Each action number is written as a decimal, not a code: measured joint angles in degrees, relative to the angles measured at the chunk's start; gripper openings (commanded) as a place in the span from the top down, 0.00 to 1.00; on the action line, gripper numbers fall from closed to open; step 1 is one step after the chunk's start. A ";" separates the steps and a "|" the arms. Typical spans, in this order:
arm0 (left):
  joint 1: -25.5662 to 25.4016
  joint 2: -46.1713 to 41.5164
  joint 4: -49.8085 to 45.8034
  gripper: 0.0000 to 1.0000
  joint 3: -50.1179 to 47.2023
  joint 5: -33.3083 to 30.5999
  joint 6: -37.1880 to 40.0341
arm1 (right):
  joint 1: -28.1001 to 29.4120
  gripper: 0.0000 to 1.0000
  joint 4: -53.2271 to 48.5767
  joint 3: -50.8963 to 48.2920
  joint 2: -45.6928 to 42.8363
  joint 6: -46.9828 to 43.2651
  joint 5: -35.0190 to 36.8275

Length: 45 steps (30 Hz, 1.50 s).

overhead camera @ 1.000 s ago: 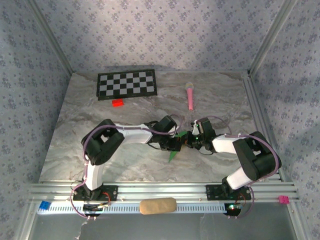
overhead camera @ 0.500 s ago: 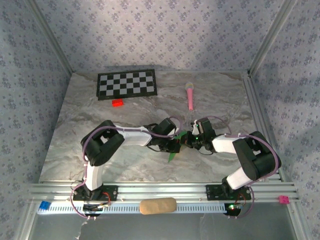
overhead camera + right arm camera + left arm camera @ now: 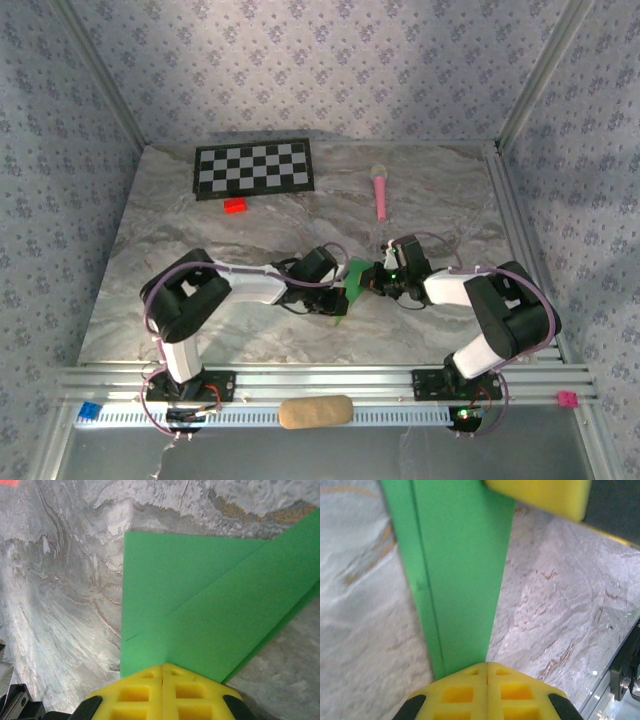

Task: Fold a paper plane with a square sheet of paper (pick it up from the middle)
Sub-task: Fold the wing for the fifth time at the center of the table.

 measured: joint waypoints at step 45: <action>1.60 1.22 1.49 0.97 3.37 -3.15 -5.29 | 0.11 0.93 -5.57 2.27 -1.14 1.05 3.08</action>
